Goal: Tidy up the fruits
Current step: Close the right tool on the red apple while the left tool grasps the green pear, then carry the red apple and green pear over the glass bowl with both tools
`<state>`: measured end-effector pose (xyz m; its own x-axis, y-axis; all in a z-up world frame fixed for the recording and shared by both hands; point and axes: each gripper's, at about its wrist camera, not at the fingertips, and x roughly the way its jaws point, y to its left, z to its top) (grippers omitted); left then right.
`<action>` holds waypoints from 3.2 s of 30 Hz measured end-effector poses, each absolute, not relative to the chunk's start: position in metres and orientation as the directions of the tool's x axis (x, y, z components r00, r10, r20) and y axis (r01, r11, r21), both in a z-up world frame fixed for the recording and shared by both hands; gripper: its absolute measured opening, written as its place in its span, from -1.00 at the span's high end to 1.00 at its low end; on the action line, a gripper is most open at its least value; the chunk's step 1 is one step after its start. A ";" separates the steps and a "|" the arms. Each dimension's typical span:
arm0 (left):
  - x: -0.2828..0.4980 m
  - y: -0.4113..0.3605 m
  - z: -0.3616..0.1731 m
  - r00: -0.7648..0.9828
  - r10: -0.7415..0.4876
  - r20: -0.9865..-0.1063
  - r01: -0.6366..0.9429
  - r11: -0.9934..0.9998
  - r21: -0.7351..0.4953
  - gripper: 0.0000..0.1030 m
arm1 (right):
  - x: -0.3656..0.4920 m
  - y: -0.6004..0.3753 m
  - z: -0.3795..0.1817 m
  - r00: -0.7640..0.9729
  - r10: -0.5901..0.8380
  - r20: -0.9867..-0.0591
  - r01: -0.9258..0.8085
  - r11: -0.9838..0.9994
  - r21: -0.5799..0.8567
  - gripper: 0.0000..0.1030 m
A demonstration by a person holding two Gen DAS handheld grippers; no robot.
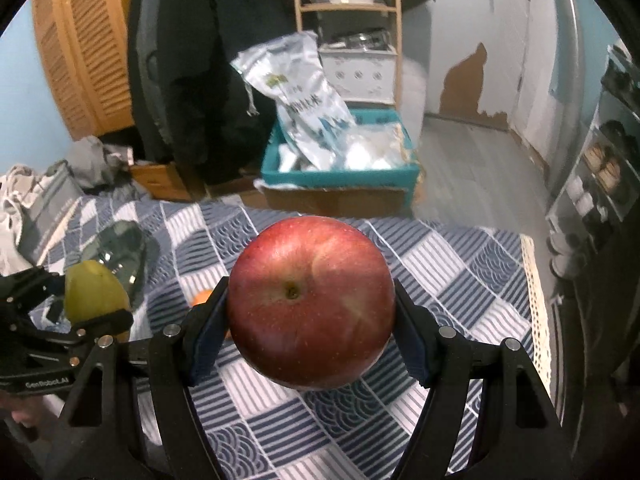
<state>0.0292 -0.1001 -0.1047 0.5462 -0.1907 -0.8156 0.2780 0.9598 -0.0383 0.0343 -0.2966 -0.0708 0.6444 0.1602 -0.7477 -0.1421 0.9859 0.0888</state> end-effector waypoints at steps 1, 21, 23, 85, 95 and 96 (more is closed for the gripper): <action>0.029 -0.094 -0.100 0.555 -0.191 -0.809 0.270 0.962 -0.042 -0.36 | 0.035 -0.293 -0.068 0.649 0.165 -0.742 -0.147 0.985 0.090 -0.44; 0.025 -0.017 -0.068 0.635 -0.142 -0.759 0.151 0.987 -0.058 -0.36 | 0.050 -0.211 -0.038 0.654 0.281 -0.702 -0.285 0.952 0.116 -0.44; 0.025 -0.009 -0.069 0.637 -0.134 -0.759 0.135 0.989 -0.062 -0.36 | 0.053 -0.200 -0.038 0.650 0.290 -0.703 -0.301 0.947 0.113 -0.44; 0.054 0.147 -0.231 0.332 0.002 -0.943 -0.155 0.987 -0.052 -0.35 | 0.114 0.016 -0.212 0.163 0.311 -0.936 -0.581 0.797 0.163 -0.44; 0.049 0.133 -0.234 0.309 -0.018 -0.951 -0.116 0.992 -0.057 -0.35 | 0.106 0.001 -0.208 0.153 0.295 -0.943 -0.564 0.810 0.162 -0.44; 0.050 0.133 -0.235 0.306 -0.020 -0.952 -0.118 0.991 -0.058 -0.34 | 0.107 0.001 -0.208 0.157 0.297 -0.942 -0.562 0.811 0.162 -0.44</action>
<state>0.0502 0.1332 -0.2351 0.3059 -0.0196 -0.9519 -0.1178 0.9913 -0.0583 0.1066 0.0009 -0.2083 0.1575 0.2968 -0.9419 -0.5624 0.8109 0.1615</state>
